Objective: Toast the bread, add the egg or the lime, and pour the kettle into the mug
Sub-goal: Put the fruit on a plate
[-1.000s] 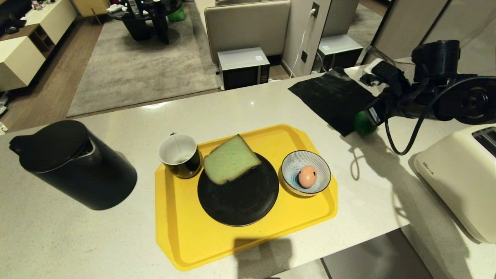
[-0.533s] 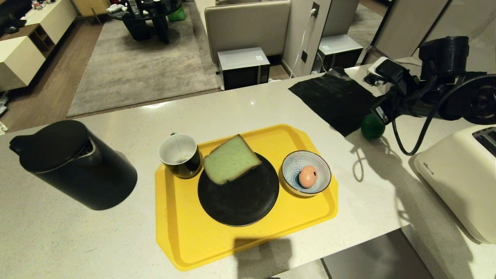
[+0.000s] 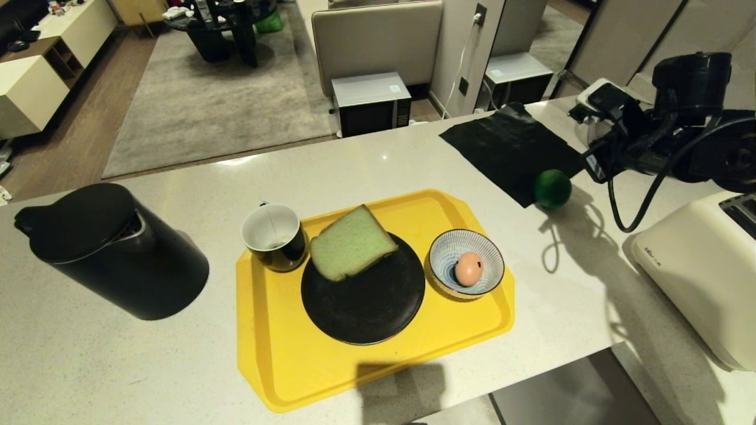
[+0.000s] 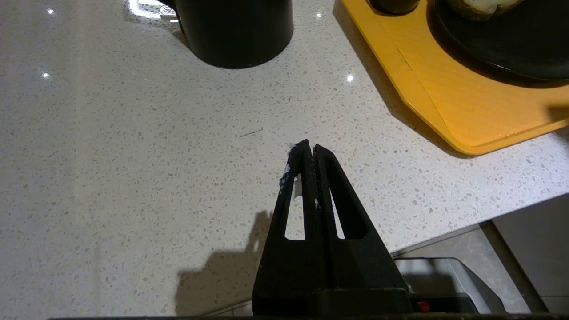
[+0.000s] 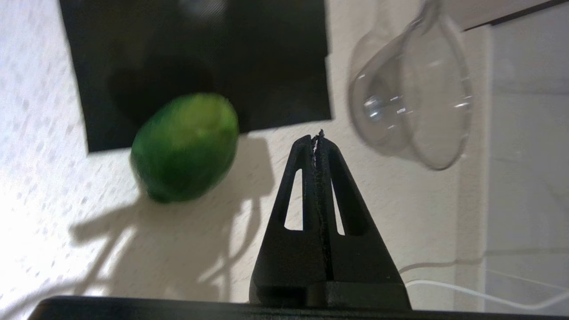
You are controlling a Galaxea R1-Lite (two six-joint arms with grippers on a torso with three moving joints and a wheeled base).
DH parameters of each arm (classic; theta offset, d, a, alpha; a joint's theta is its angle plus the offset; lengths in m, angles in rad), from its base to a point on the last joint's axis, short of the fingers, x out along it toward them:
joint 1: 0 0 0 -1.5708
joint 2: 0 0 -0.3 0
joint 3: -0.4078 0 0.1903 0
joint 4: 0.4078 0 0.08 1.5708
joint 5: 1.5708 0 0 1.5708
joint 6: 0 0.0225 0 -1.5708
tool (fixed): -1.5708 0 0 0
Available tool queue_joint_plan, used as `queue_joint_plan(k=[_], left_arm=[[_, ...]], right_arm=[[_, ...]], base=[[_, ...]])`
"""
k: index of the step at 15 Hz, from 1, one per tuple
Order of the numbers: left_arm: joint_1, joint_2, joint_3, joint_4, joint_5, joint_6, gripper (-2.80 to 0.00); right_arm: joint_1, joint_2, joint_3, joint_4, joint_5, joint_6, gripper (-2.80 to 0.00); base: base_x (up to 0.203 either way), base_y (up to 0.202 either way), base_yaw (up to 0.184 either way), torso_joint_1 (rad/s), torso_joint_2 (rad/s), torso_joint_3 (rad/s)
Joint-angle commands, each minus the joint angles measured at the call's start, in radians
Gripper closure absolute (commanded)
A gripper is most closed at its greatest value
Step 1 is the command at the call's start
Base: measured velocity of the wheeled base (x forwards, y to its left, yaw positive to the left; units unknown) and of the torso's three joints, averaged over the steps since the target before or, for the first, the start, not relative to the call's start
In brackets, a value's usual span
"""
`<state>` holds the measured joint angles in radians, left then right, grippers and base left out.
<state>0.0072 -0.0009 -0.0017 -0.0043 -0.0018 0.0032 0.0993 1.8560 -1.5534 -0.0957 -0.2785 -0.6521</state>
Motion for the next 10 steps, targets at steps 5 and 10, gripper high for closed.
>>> queue_joint_plan(k=[5, 10], left_arm=[[0.0, -0.001, 0.0, 0.0, 0.0, 0.0, 0.0], [0.0, -0.001, 0.0, 0.0, 0.0, 0.0, 0.0]], right_arm=[[0.002, -0.094, -0.115, -0.008, 0.0, 0.05, 0.0], [0.007, -0.134, -0.125, -0.005, 0.003, 0.051, 0.0]], base=[[0.0, 0.0, 0.0, 0.0, 0.0, 0.0], [0.0, 0.0, 0.0, 0.0, 0.0, 0.0]])
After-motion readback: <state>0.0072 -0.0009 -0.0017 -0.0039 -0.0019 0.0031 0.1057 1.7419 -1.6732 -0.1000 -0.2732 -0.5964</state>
